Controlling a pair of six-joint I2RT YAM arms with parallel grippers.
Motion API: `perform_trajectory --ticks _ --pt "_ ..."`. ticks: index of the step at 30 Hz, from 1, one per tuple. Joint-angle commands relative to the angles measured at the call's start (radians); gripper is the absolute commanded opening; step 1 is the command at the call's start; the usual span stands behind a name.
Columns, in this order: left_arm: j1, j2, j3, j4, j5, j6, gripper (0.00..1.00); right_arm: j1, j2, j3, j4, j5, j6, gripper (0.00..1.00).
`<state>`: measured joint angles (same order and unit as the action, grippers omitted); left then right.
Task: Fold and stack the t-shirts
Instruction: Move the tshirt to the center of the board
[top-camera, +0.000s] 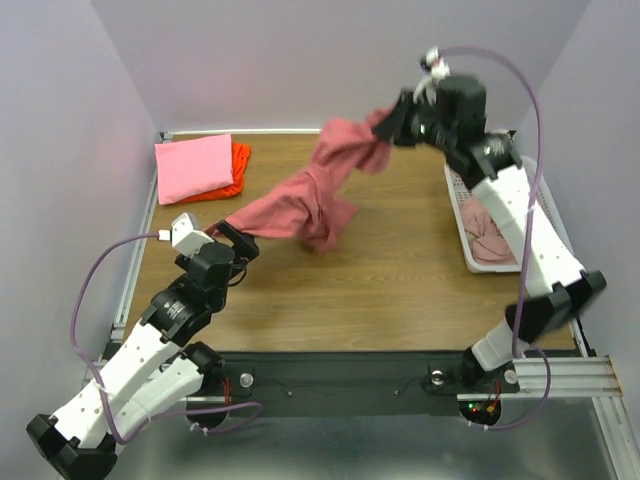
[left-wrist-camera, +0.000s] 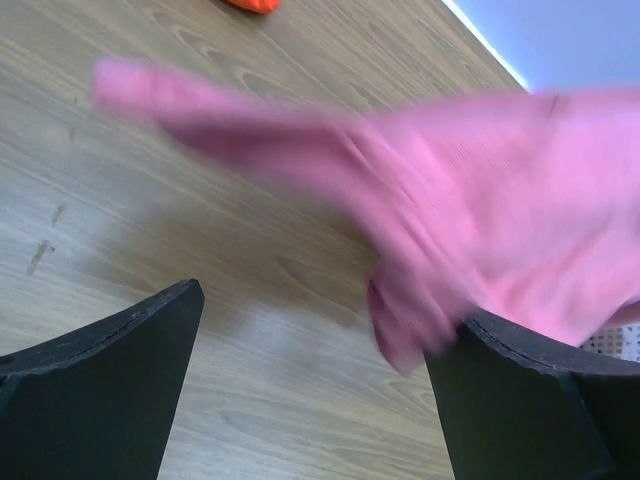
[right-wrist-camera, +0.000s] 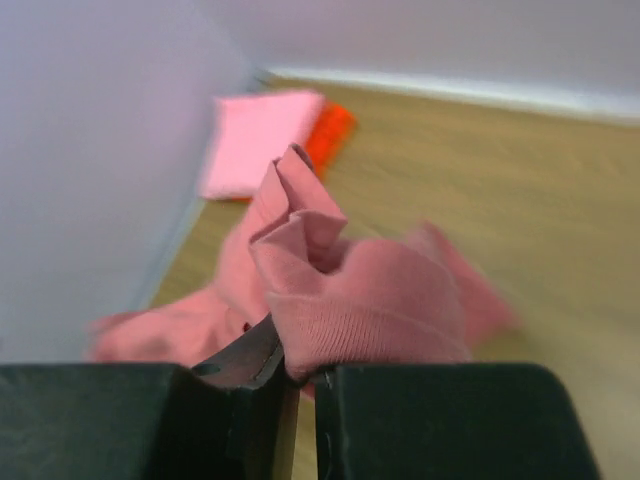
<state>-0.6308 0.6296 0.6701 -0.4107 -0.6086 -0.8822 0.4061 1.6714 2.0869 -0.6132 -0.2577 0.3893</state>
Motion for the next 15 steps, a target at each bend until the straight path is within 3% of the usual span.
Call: perform_trajectory --ticks 1,3,6,7,15 --pt "0.005 -0.016 0.040 -0.065 -0.049 -0.093 0.99 -0.007 -0.244 -0.481 0.035 0.438 0.069 0.18" --pt "0.006 -0.011 0.043 -0.094 -0.056 -0.109 0.98 -0.012 -0.321 -0.781 0.062 0.622 0.181 0.27" --pt "0.006 0.007 0.046 -0.118 -0.056 -0.113 0.98 -0.018 -0.338 -0.980 0.063 0.711 0.247 0.31" --pt "0.006 0.013 0.043 -0.122 -0.054 -0.126 0.98 -0.018 -0.340 -1.007 0.061 0.712 0.259 0.38" --pt "0.006 0.119 -0.020 -0.051 0.082 -0.075 0.98 -0.018 -0.369 -1.080 0.096 0.485 0.195 0.60"
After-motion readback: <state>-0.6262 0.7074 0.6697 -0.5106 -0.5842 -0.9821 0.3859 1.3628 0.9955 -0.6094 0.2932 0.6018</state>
